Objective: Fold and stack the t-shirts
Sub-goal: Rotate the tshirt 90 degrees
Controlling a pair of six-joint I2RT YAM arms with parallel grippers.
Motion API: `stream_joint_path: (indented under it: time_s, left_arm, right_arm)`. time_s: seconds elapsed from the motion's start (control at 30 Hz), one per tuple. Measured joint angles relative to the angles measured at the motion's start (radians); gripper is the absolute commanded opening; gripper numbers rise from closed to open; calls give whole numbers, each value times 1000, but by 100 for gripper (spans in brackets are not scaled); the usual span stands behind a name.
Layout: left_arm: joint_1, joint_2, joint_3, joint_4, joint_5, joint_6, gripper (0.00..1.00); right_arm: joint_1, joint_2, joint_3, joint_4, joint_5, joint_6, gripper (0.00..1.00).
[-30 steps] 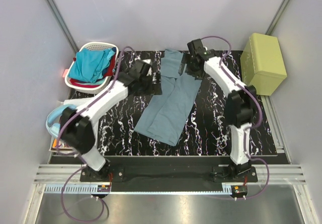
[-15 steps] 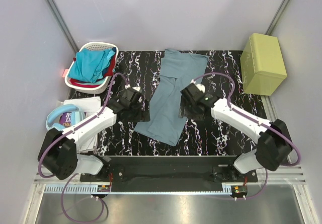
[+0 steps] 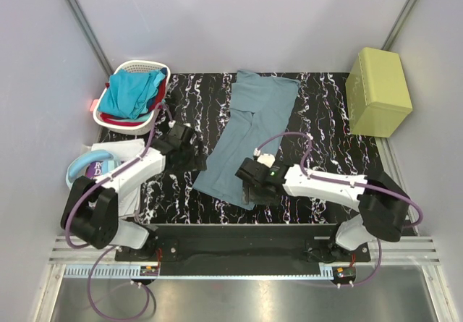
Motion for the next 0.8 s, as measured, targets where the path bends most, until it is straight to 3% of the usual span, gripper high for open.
stream_joint_path:
  time_s: [0.23, 0.43, 0.8]
  left_arm:
    - [103, 120, 25, -6, 39, 12, 82]
    - [102, 181, 51, -2, 106, 13, 71]
    - [53, 180, 10, 24, 162, 10, 59]
  right_arm:
    - [5, 77, 0, 31, 0, 33, 71]
    - [5, 96, 16, 46, 1, 46, 71]
    - [5, 129, 23, 53, 0, 72, 66]
